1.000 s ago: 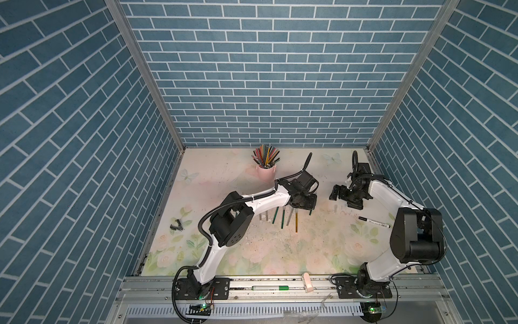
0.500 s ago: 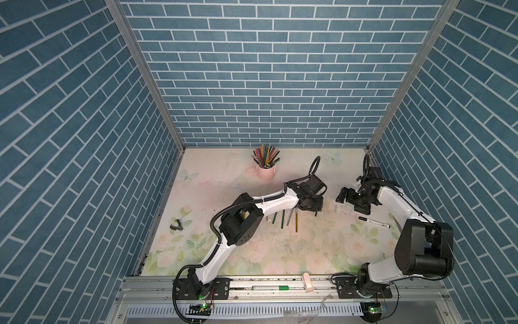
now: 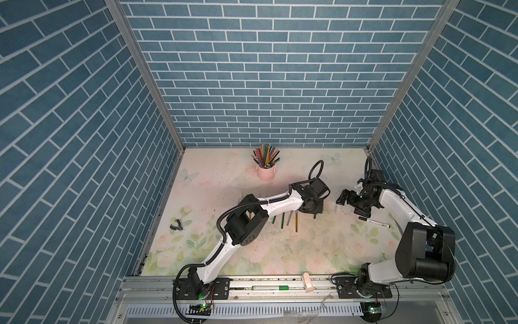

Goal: Remove protective caps from carving knives
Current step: Place the carving knife at the center of the board.

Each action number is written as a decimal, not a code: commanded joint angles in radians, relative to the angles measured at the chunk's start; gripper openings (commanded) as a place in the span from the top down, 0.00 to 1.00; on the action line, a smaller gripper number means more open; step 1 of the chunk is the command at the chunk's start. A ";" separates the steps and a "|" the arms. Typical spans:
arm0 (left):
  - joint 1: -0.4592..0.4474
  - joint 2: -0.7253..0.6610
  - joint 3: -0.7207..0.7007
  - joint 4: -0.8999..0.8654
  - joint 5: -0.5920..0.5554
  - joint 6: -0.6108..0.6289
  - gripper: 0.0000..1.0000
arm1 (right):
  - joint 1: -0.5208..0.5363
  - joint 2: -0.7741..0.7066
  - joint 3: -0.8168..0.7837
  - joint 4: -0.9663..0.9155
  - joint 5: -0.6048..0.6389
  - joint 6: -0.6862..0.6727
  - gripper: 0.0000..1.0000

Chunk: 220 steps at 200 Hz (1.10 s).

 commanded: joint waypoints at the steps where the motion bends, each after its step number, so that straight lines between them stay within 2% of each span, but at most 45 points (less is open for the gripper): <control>1: -0.009 0.024 0.024 -0.021 -0.037 -0.033 0.91 | -0.007 -0.035 -0.008 -0.027 -0.026 -0.029 0.02; 43: -0.010 0.039 0.037 -0.032 -0.043 -0.052 0.86 | -0.008 -0.043 -0.010 -0.031 -0.032 -0.032 0.02; 104: -0.010 0.051 0.054 -0.045 -0.047 -0.060 0.84 | -0.013 -0.055 -0.022 -0.032 -0.031 -0.031 0.02; 128: -0.009 0.031 0.051 -0.043 -0.050 -0.054 0.78 | -0.015 -0.060 -0.024 -0.033 -0.023 -0.029 0.02; 156: -0.008 -0.022 0.047 -0.057 -0.073 -0.025 0.60 | -0.016 -0.066 -0.024 -0.029 -0.016 -0.021 0.02; 192: 0.001 -0.127 -0.008 -0.086 -0.112 0.007 0.29 | -0.016 -0.051 -0.010 -0.019 -0.023 -0.009 0.02; 220: 0.005 -0.220 -0.094 -0.118 -0.154 0.020 0.13 | -0.016 -0.023 0.009 -0.012 -0.031 -0.013 0.02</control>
